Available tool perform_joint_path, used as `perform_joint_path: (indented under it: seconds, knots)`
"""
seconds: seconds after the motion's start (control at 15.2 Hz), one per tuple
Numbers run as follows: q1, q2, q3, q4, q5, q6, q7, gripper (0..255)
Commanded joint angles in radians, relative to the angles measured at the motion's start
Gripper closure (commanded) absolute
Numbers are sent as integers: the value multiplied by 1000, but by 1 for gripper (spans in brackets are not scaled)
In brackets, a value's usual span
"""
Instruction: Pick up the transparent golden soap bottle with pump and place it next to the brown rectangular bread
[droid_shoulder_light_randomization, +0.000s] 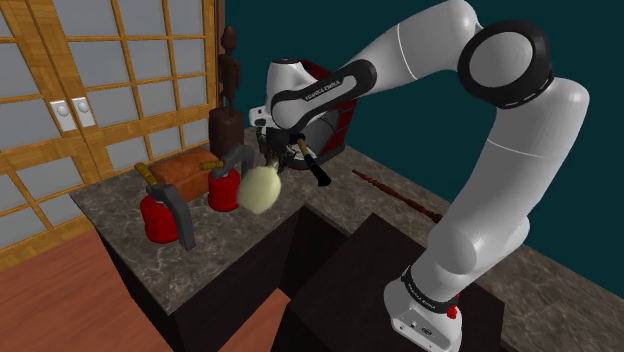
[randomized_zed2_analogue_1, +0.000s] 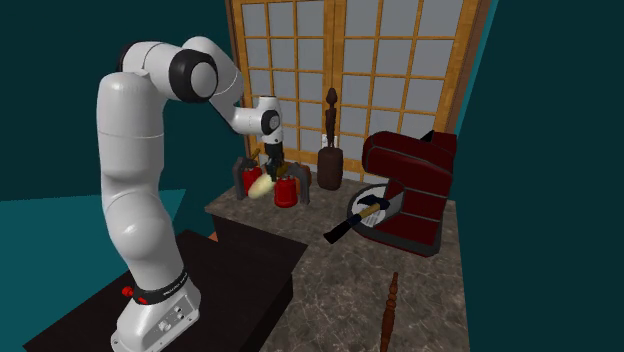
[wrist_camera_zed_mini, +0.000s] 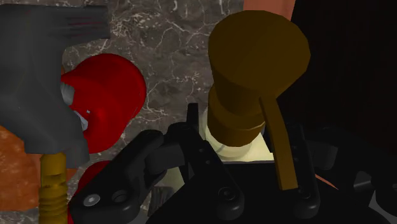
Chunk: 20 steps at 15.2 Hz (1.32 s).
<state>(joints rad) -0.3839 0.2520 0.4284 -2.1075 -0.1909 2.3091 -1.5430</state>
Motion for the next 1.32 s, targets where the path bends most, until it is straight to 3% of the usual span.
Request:
perform_joint_path:
  seconds: [0.0, 0.59, 1.25]
  knots:
    - [33, 7, 15, 12, -6, -9, 52, 255]
    - [199, 92, 68, 119, -58, -59, 287, 255]
    - [225, 184, 33, 99, -122, 42, 332, 255]
